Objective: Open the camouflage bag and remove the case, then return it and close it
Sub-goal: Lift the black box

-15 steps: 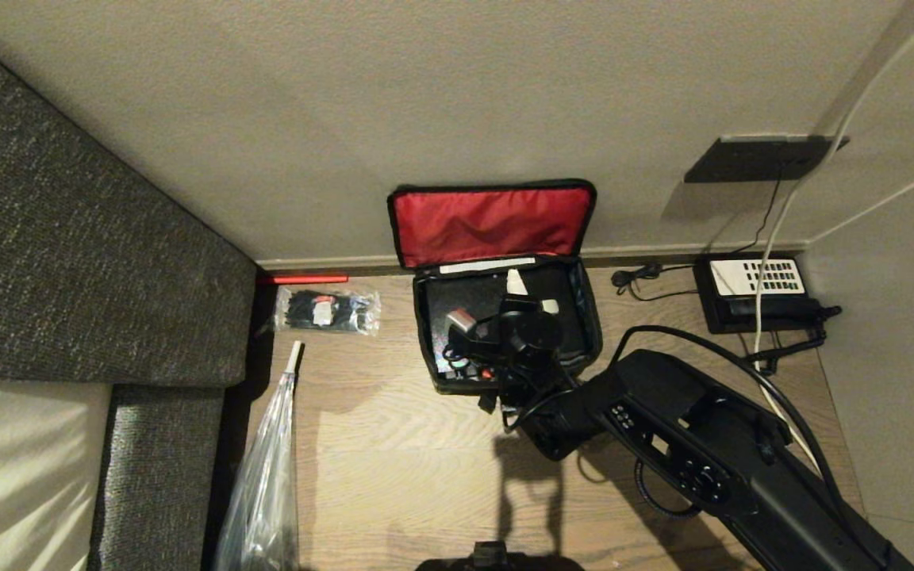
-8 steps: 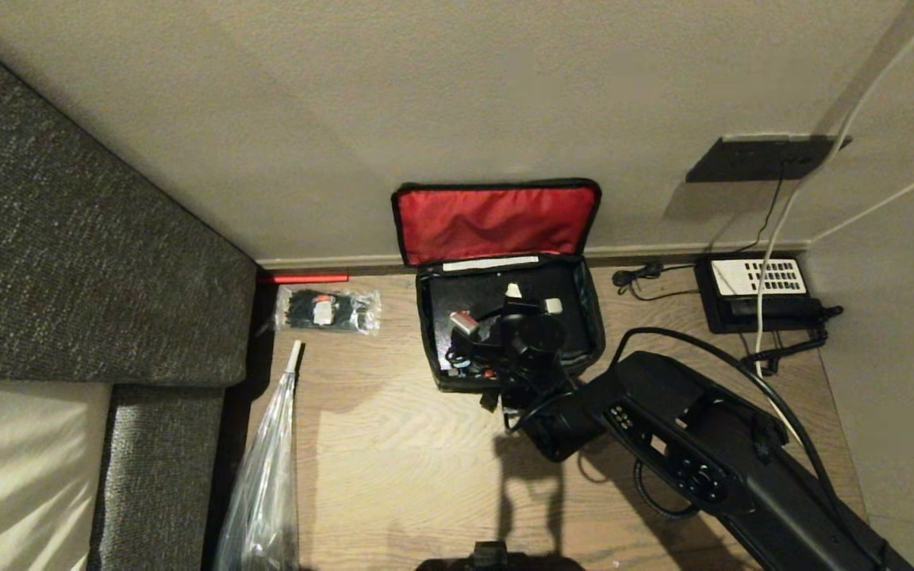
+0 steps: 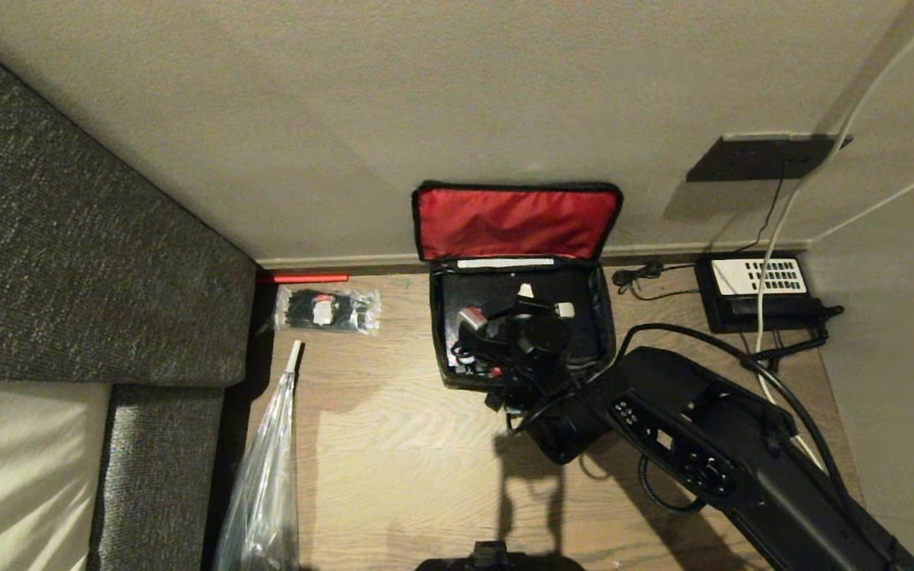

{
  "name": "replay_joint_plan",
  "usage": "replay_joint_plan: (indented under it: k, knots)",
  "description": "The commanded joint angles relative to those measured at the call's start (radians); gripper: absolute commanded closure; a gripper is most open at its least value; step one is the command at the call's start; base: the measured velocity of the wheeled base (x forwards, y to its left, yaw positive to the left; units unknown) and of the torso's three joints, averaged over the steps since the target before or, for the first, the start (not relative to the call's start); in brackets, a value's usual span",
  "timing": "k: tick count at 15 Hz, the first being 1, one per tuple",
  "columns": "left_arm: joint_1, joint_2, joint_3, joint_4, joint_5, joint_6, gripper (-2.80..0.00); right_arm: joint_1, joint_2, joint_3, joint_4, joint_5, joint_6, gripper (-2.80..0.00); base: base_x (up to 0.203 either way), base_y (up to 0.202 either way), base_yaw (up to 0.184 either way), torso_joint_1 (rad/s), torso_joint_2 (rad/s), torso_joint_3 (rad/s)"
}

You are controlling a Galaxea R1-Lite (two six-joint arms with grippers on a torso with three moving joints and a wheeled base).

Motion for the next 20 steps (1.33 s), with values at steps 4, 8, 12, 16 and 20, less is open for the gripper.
replay_joint_plan:
  k: [4,8,12,16,20]
  knots:
    - [0.0,0.003,0.003,0.0,0.0,0.0,0.0,0.069,-0.21,0.018,0.068,-0.078,-0.02,0.0,0.0,0.0,0.0,0.0,0.0,0.0]
    - [0.0,0.002,0.003,0.0,0.0,0.0,0.0,0.167,-0.314,0.059,0.066,-0.111,-0.069,0.0,0.0,0.0,0.0,0.0,0.0,0.0]
    - [0.0,-0.004,0.003,0.0,0.0,0.0,0.0,0.215,-0.317,0.082,-0.001,-0.118,-0.1,0.0,0.0,0.0,0.0,0.0,0.0,0.0]
    - [0.0,-0.004,0.003,0.0,0.0,0.0,0.0,0.226,-0.374,0.137,0.002,-0.126,-0.121,0.0,0.0,0.0,0.0,0.0,0.0,0.0]
    - [0.0,-0.004,0.003,0.0,0.0,0.0,0.0,0.212,-0.456,0.224,0.001,-0.131,-0.133,0.0,0.0,0.0,0.0,0.0,0.0,0.0]
